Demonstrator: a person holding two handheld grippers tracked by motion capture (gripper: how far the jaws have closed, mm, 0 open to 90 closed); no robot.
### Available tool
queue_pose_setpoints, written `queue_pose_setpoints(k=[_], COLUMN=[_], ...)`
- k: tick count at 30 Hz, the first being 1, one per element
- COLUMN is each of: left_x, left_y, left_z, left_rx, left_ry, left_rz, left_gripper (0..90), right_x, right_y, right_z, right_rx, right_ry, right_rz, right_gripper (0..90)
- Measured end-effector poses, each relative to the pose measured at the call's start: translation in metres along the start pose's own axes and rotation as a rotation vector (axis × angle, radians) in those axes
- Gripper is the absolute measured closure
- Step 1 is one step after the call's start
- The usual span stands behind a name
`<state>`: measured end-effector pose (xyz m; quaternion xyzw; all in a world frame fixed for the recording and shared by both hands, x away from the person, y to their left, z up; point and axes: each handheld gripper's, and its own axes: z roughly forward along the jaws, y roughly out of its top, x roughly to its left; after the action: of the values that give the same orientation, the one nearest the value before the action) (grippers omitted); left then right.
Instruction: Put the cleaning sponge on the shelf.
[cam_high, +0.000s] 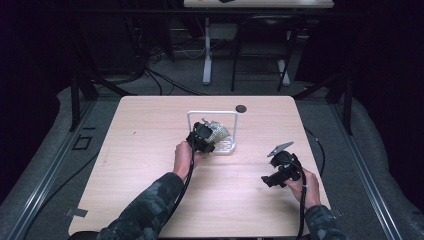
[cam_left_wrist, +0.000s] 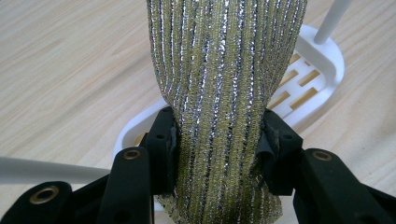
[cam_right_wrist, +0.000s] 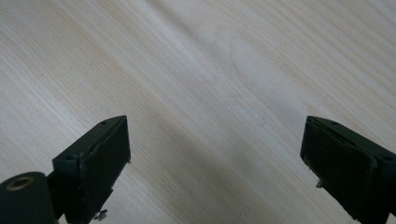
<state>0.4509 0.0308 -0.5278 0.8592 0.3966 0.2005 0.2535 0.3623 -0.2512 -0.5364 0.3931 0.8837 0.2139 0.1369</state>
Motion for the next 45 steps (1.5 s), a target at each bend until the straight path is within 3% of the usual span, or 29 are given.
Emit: queue_pose_setpoints(k=[20,28,45], left_x=[-0.004,-0.002,-0.008], left_y=[0.005,0.006,0.007], left_z=[0.011,0.018,0.024], left_rx=[0.003,0.029,0.052], left_ry=[0.011,0.016,0.048], left_rz=[0.002,-0.002,0.014], left_gripper=[54.6,53.2,37.6], right_x=[0.0,0.0,0.001], right_y=[0.0,0.0,0.0], right_z=[0.0,0.0,0.0], right_rx=[0.0,0.001,0.005], right_ry=[0.003,0.008,0.017], right_rz=[-0.002,-0.002,-0.004], right_gripper=[7.6,7.6,7.6])
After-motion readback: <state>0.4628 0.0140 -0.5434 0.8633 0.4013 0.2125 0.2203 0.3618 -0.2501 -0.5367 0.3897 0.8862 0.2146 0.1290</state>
